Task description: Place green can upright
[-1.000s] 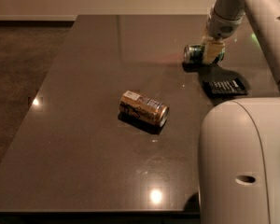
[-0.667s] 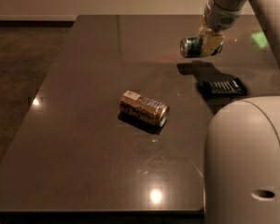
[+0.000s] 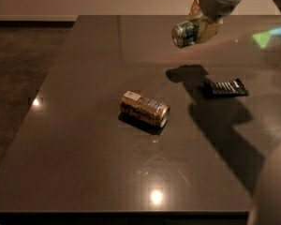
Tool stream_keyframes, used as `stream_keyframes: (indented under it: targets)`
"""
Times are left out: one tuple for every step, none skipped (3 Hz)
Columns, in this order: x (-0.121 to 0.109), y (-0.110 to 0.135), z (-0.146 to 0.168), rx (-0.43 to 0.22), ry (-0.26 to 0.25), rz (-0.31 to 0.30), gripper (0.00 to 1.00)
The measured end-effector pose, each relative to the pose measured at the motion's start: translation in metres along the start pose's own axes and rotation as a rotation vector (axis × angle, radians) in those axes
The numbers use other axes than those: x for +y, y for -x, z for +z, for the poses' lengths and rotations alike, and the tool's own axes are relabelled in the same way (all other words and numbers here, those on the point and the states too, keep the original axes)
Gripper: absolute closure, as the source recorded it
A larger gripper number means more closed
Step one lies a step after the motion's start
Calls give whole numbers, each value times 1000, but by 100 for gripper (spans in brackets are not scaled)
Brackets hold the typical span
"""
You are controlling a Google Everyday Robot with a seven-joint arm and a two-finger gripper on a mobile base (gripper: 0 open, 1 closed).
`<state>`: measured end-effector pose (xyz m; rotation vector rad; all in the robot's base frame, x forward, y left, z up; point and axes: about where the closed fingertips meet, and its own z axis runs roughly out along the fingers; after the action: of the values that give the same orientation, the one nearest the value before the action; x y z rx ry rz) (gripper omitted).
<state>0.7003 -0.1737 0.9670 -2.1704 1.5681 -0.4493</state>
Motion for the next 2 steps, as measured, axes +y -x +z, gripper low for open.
stream_keyframes:
  targets:
    - [-2,24,-19,35,-120,-158,100]
    - [1,43,-21,75,-211,-280,100]
